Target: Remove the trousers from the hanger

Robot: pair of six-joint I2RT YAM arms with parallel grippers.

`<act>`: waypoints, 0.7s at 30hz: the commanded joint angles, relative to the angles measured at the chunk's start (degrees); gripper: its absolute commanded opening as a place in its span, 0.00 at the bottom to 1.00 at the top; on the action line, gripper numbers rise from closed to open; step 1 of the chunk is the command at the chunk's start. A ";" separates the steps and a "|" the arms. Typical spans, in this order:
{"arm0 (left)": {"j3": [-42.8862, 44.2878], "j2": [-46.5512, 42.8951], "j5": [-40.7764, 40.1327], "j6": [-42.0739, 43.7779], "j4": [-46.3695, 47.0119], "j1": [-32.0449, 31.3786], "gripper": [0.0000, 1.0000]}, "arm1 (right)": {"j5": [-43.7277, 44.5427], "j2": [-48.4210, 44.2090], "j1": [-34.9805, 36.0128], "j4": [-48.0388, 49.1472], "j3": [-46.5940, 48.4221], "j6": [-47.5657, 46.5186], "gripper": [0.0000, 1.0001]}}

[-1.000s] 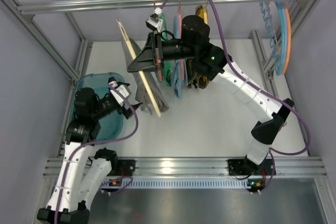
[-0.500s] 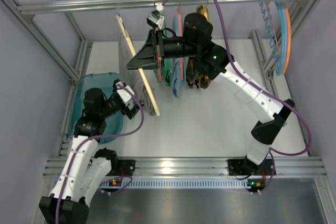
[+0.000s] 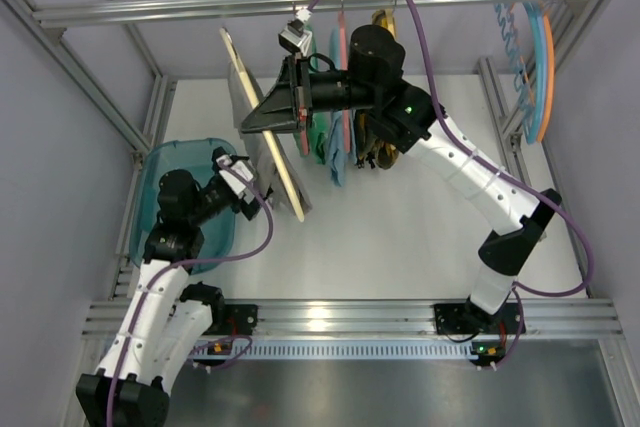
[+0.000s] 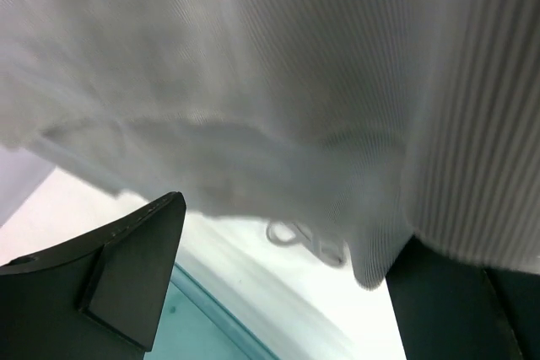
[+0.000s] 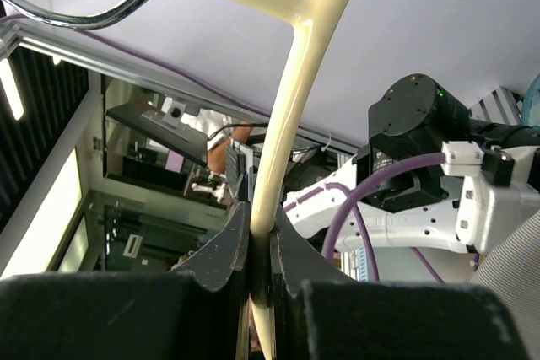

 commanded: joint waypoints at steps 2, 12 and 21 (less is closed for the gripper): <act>-0.03 -1.74 1.46 -7.20 11.01 -0.09 0.98 | -0.39 -3.35 0.63 8.10 3.34 -1.77 0.00; 0.05 -3.93 -0.38 -7.13 12.60 -0.18 0.88 | -0.21 -3.09 0.63 8.27 3.60 -1.33 0.00; 3.30 -2.27 -1.09 -10.29 14.80 -0.36 0.48 | -0.39 -3.08 0.63 8.62 3.17 -1.07 0.00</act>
